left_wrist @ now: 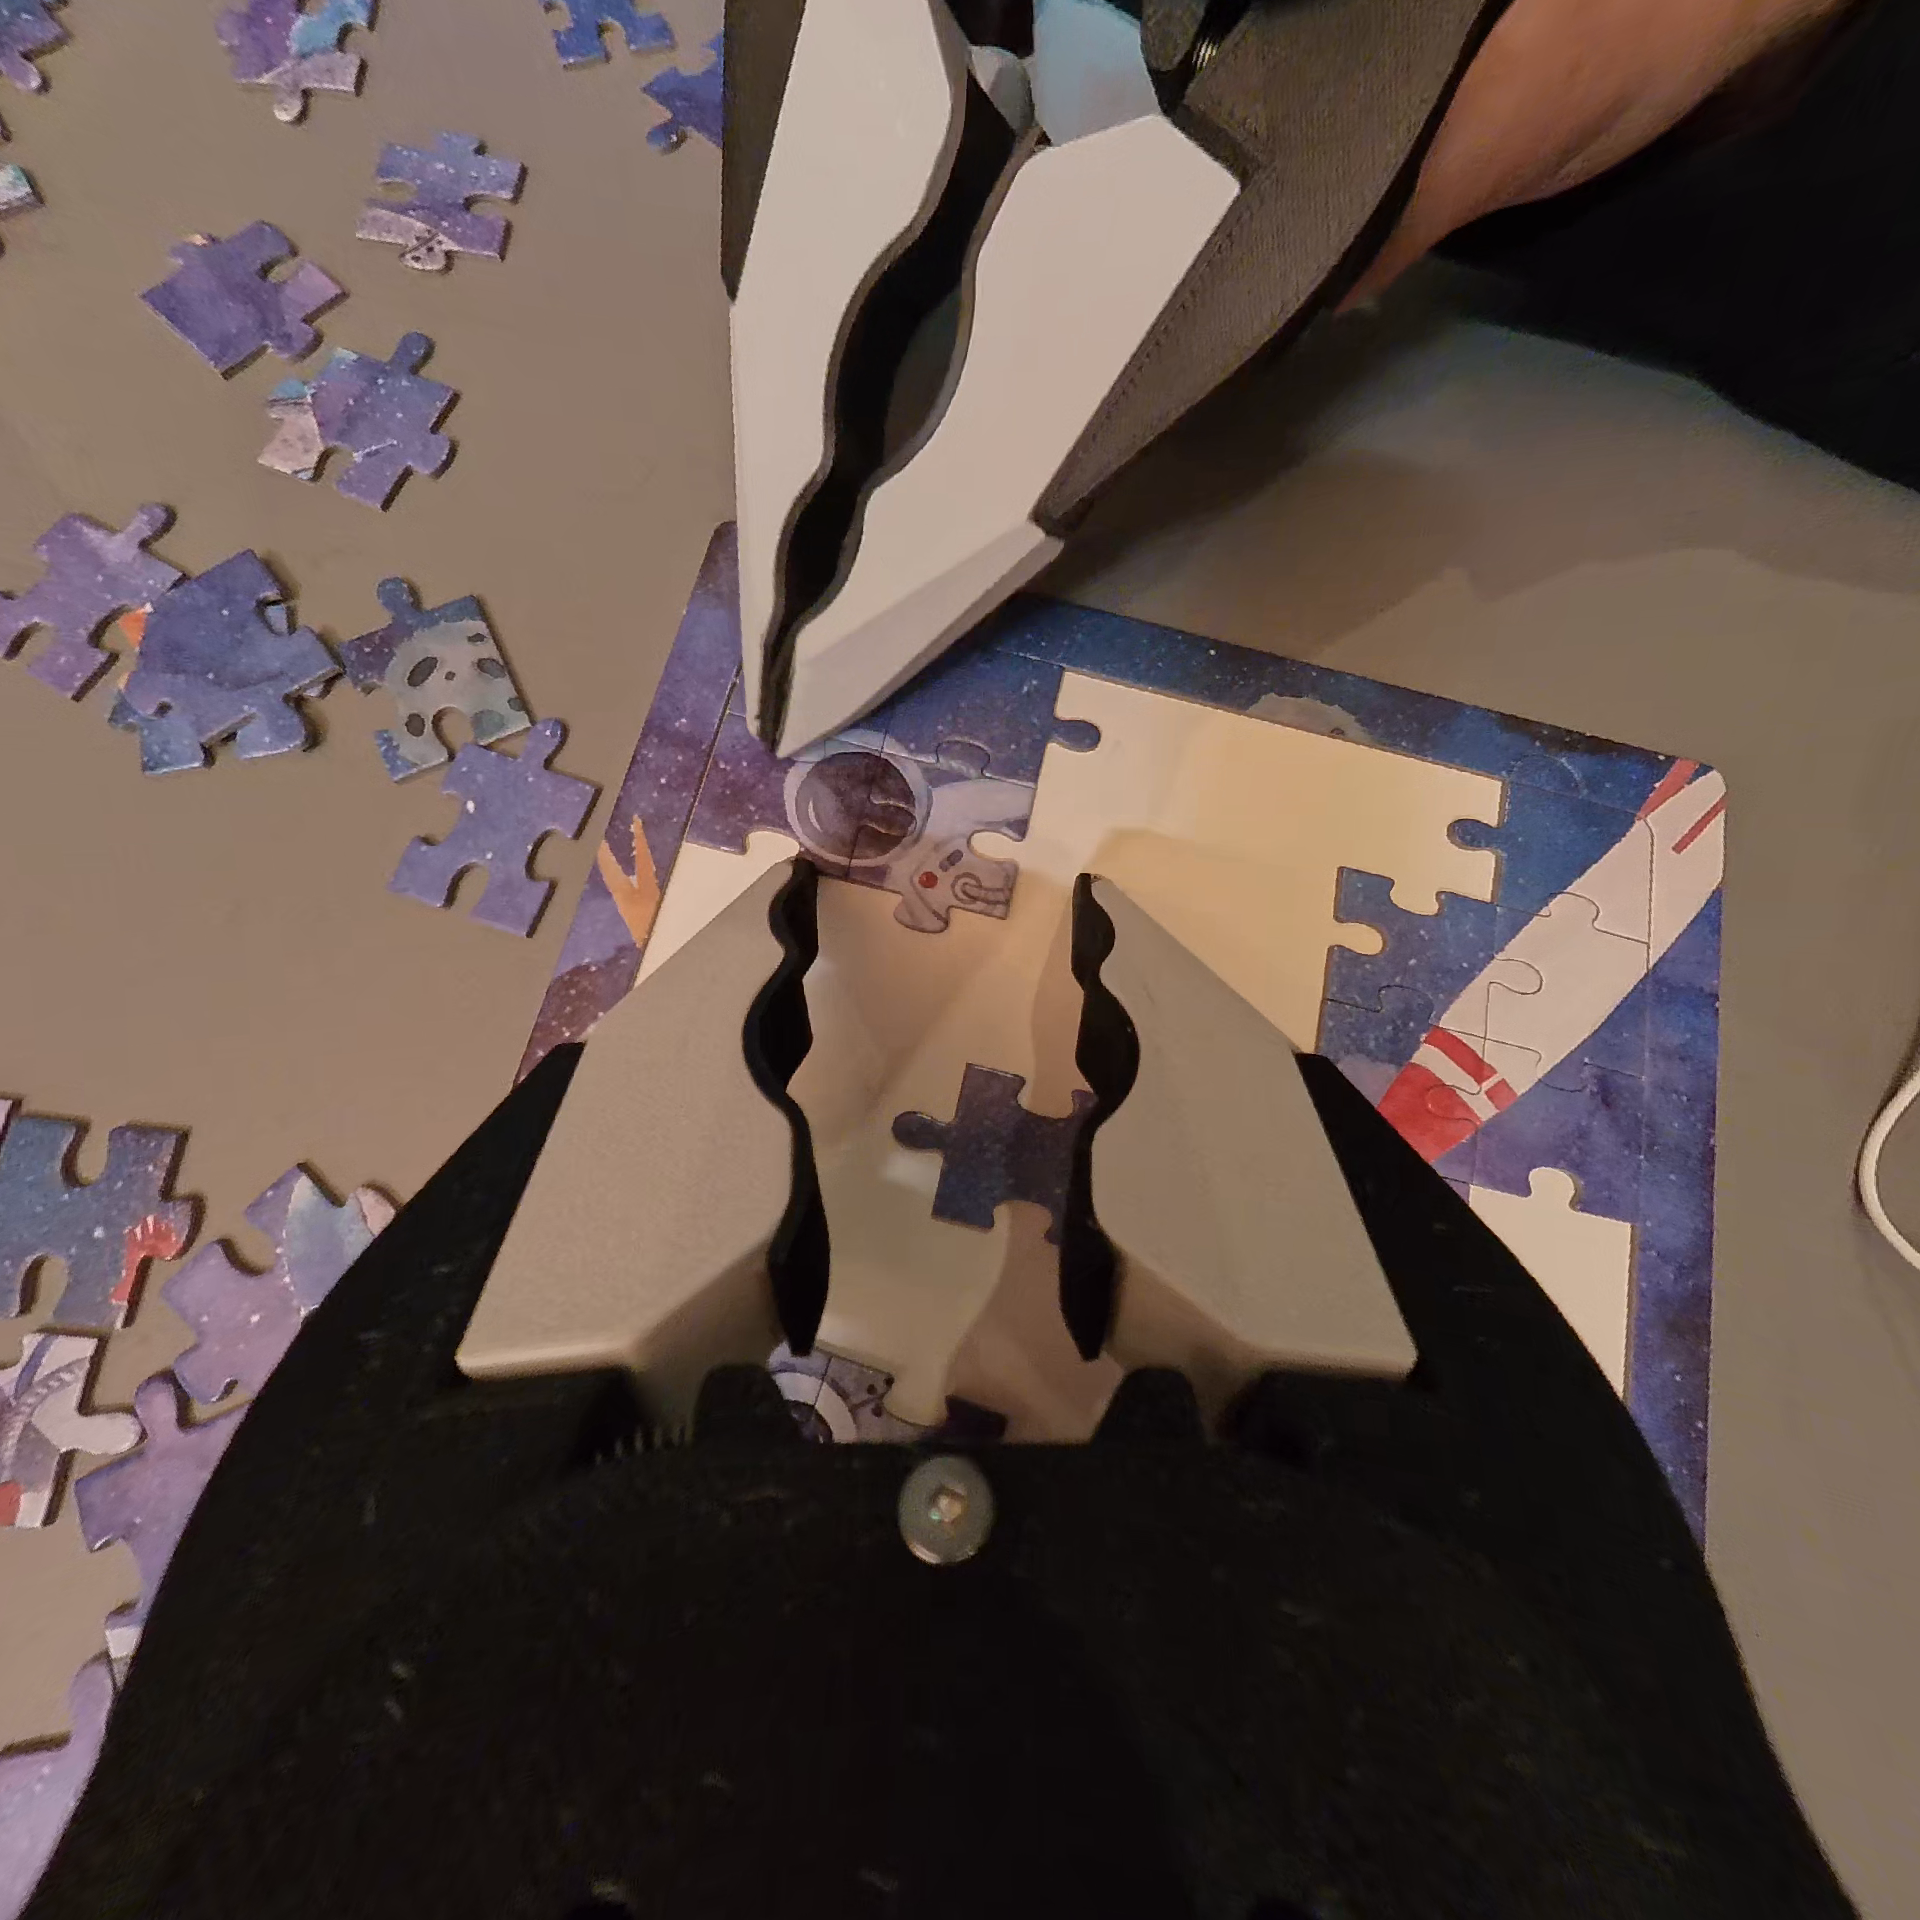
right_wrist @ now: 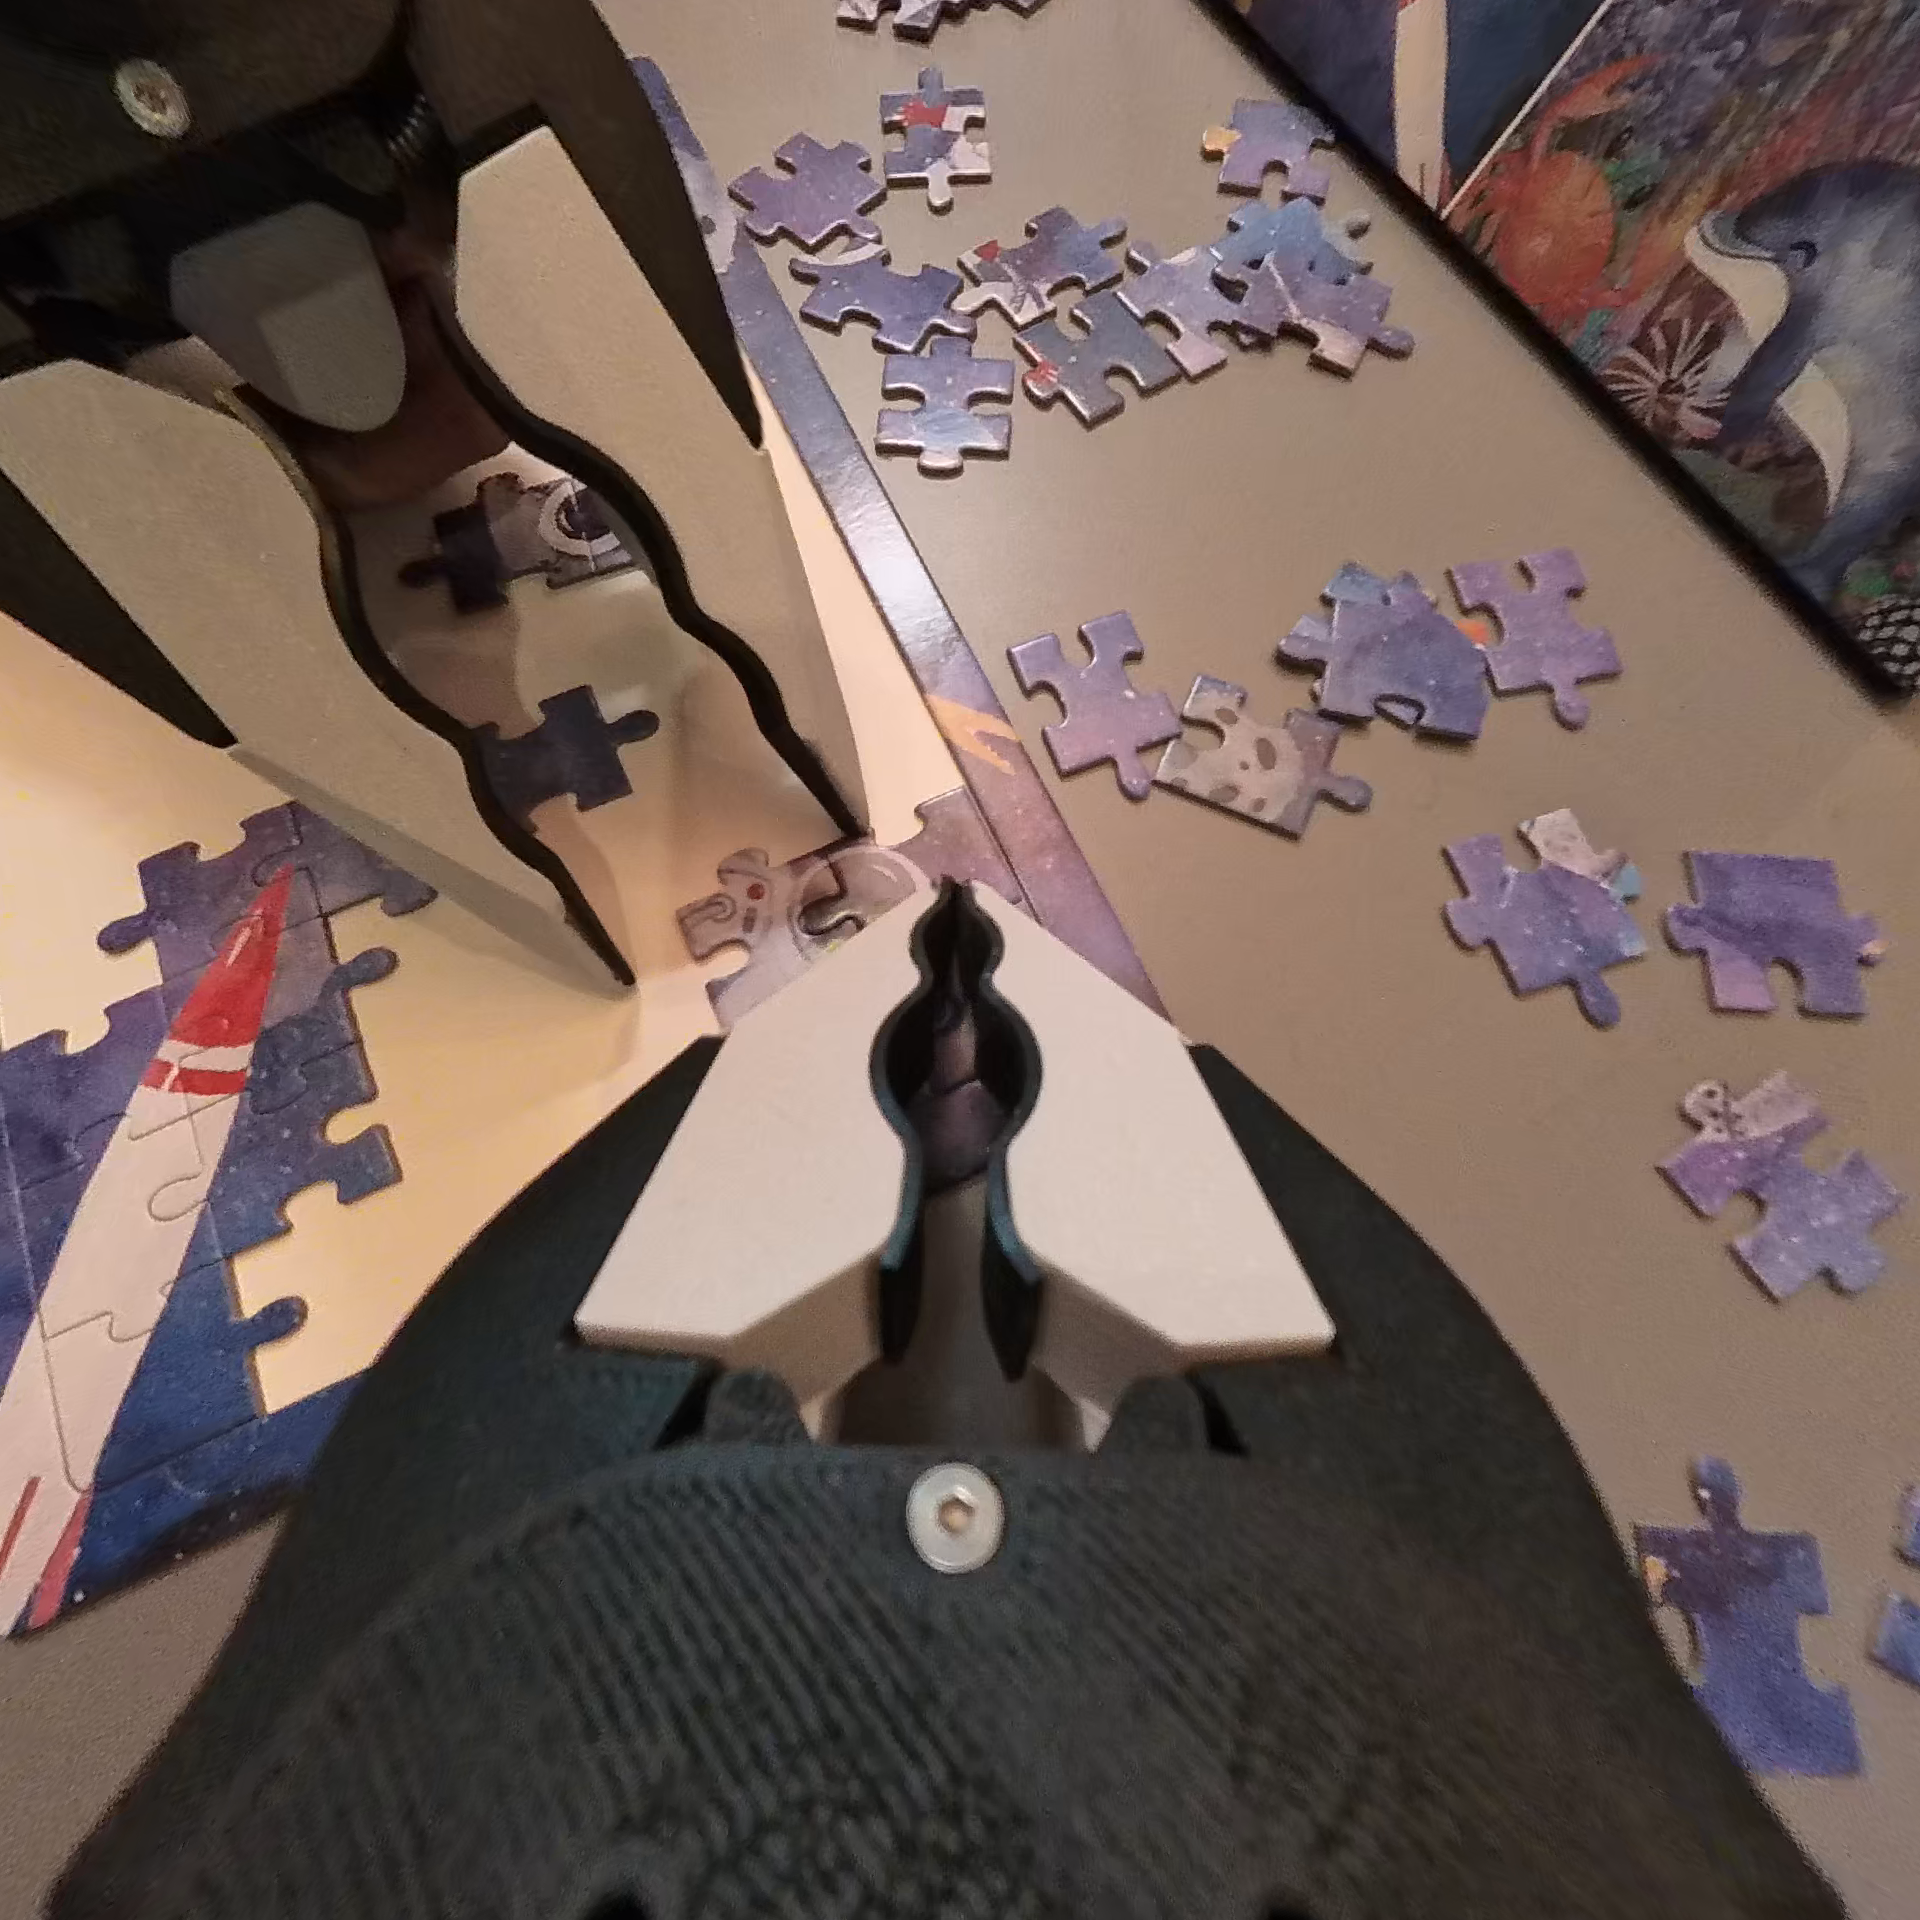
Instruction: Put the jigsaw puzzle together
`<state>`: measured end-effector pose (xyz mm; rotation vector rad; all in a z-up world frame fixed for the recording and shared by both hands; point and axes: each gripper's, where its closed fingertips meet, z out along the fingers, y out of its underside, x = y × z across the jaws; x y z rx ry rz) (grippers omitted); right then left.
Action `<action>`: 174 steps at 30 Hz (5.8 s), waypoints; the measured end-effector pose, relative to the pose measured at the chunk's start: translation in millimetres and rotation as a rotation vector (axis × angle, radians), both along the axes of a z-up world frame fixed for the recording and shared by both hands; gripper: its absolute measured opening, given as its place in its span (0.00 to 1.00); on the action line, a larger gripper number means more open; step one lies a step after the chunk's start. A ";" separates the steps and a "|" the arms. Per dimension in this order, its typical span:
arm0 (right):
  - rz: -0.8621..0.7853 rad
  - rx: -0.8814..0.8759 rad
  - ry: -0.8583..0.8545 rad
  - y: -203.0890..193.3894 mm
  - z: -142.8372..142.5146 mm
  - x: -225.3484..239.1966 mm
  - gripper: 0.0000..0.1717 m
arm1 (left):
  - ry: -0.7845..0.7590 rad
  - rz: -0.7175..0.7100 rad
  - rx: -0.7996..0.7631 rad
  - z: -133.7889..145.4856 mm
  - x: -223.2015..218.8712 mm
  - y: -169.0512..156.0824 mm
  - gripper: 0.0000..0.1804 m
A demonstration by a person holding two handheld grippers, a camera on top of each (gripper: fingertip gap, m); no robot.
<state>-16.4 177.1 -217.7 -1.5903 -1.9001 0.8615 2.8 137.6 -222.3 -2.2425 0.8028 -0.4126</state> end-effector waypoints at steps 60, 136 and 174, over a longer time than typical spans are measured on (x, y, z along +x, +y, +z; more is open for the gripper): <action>-0.230 -0.032 0.395 56.8 76.3 14.8 0.01 | -0.283 0.495 0.420 96.8 -127.5 33.7 0.00; -0.328 -0.080 0.465 87.5 91.0 48.4 0.12 | -0.184 0.456 0.400 75.4 -116.6 38.5 0.00; -0.341 -0.003 0.410 90.3 82.0 47.0 0.12 | -0.314 0.461 0.422 95.2 -116.3 34.8 0.00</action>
